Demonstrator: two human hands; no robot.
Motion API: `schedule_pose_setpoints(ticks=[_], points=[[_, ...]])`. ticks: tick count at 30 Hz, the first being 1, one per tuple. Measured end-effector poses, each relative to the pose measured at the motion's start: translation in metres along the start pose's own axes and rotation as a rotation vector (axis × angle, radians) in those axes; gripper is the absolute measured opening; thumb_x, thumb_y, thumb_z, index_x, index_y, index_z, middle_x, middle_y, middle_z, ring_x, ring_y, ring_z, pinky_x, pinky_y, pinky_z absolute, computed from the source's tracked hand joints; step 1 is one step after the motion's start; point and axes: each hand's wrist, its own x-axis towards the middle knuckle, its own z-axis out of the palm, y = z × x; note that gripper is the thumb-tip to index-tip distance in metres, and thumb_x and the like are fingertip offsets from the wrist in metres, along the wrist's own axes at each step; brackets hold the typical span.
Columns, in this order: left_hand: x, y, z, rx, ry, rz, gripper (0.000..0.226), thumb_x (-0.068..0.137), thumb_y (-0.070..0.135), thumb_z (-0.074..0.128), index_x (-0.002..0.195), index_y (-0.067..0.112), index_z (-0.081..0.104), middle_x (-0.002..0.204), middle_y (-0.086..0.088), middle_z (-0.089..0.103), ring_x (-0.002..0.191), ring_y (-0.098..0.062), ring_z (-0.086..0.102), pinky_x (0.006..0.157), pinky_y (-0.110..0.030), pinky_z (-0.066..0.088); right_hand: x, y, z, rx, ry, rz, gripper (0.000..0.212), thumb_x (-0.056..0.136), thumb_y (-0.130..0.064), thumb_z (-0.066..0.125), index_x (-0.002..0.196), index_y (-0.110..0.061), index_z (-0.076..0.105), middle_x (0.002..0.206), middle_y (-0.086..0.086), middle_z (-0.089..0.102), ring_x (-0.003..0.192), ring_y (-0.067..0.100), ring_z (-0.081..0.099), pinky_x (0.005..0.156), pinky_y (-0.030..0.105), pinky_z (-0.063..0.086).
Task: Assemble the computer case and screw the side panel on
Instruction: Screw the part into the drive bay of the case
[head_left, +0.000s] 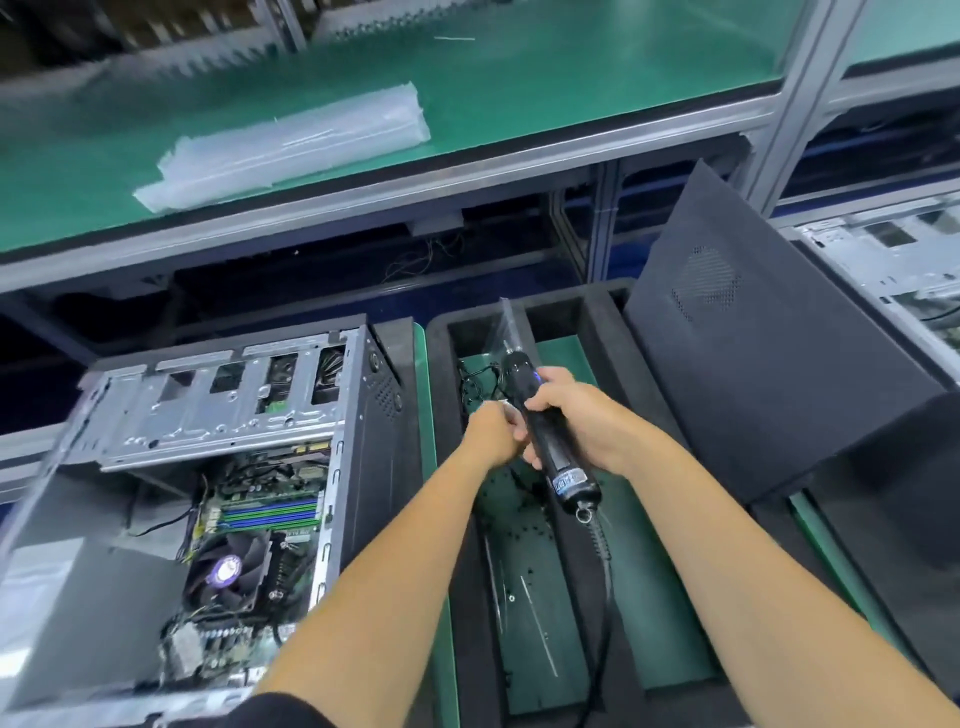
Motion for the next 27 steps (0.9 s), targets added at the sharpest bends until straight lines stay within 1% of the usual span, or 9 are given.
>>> schedule_pose_setpoints(ticks=[2, 6, 9, 13, 17, 20, 22, 24, 27], points=[[-0.009, 0.015, -0.033, -0.265, 0.106, 0.08, 0.046, 0.076, -0.006, 0.048, 0.039, 0.02, 0.052, 0.039, 0.009, 0.047, 0.046, -0.014, 0.041, 0.05, -0.025, 0.033, -0.013, -0.022, 0.016, 0.09, -0.042, -0.102, 0.042, 0.1, -0.008, 0.05, 0.138, -0.024, 0.039, 0.102, 0.024, 0.058, 0.058, 0.031, 0.063, 0.052, 0.038, 0.056], [-0.023, 0.031, -0.101, -0.727, 0.377, 0.196, 0.015, 0.09, 0.011, 0.055, 0.082, 0.016, 0.066, 0.081, 0.0, 0.065, 0.074, -0.015, 0.059, 0.074, -0.031, 0.053, -0.03, -0.06, 0.051, 0.271, -0.001, -0.208, 0.037, 0.098, -0.007, 0.055, 0.134, -0.002, 0.055, 0.109, 0.021, 0.059, 0.064, 0.029, 0.068, 0.047, 0.026, 0.055], [-0.034, 0.022, -0.15, -0.65, 0.51, 0.308, 0.018, 0.097, 0.015, 0.045, 0.091, 0.024, 0.06, 0.097, 0.011, 0.064, 0.088, -0.006, 0.058, 0.084, -0.027, 0.049, -0.036, -0.08, 0.087, 0.345, -0.059, -0.13, 0.038, 0.098, -0.017, 0.052, 0.129, 0.004, 0.061, 0.081, 0.018, 0.06, 0.048, 0.021, 0.062, 0.035, 0.02, 0.048], [-0.051, 0.01, -0.182, -0.523, 0.495, 0.356, 0.022, 0.096, 0.013, 0.042, 0.085, 0.026, 0.056, 0.09, 0.011, 0.065, 0.088, -0.013, 0.057, 0.073, -0.027, 0.044, -0.033, -0.094, 0.128, 0.412, -0.189, 0.071, 0.041, 0.102, -0.026, 0.041, 0.123, 0.006, 0.055, 0.065, 0.018, 0.056, 0.035, 0.016, 0.054, 0.033, 0.018, 0.045], [-0.065, -0.017, -0.217, -0.476, 0.555, 0.413, 0.021, 0.096, 0.017, 0.037, 0.079, 0.023, 0.049, 0.09, 0.002, 0.06, 0.084, -0.017, 0.053, 0.074, -0.031, 0.042, -0.027, -0.094, 0.177, 0.609, -0.288, 0.011, 0.053, 0.104, -0.026, 0.026, 0.139, 0.007, 0.049, 0.078, 0.021, 0.055, 0.046, 0.018, 0.059, 0.044, 0.018, 0.053], [-0.071, -0.036, -0.241, -0.448, 0.631, 0.408, 0.019, 0.098, 0.02, 0.033, 0.087, 0.017, 0.048, 0.082, 0.006, 0.05, 0.075, -0.012, 0.046, 0.066, -0.029, 0.038, -0.021, -0.086, 0.212, 0.671, -0.288, -0.135, 0.064, 0.1, -0.04, 0.03, 0.127, 0.012, 0.055, 0.087, 0.033, 0.062, 0.059, 0.03, 0.066, 0.054, 0.021, 0.058], [-0.074, -0.047, -0.255, -0.427, 0.633, 0.396, 0.019, 0.1, 0.021, 0.031, 0.092, 0.013, 0.047, 0.083, 0.005, 0.049, 0.073, -0.012, 0.045, 0.063, -0.028, 0.036, -0.019, -0.077, 0.235, 0.678, -0.249, -0.247, 0.062, 0.1, -0.041, 0.034, 0.125, 0.012, 0.053, 0.107, 0.038, 0.061, 0.067, 0.04, 0.069, 0.056, 0.026, 0.06], [-0.075, -0.057, -0.266, -0.414, 0.637, 0.38, 0.019, 0.1, 0.021, 0.03, 0.093, 0.013, 0.045, 0.082, 0.005, 0.048, 0.072, -0.008, 0.044, 0.061, -0.025, 0.035, -0.016, -0.066, 0.253, 0.709, -0.251, -0.344, 0.051, 0.102, -0.028, 0.033, 0.129, 0.013, 0.049, 0.124, 0.038, 0.056, 0.08, 0.05, 0.069, 0.065, 0.034, 0.063], [-0.073, -0.063, -0.278, -0.448, 0.661, 0.342, 0.018, 0.099, 0.019, 0.03, 0.092, 0.012, 0.045, 0.081, 0.005, 0.047, 0.072, -0.011, 0.044, 0.061, -0.027, 0.034, -0.008, -0.051, 0.267, 0.555, -0.265, -0.445, 0.041, 0.095, -0.002, 0.029, 0.12, 0.024, 0.047, 0.111, 0.04, 0.063, 0.1, 0.049, 0.067, 0.08, 0.039, 0.061]])
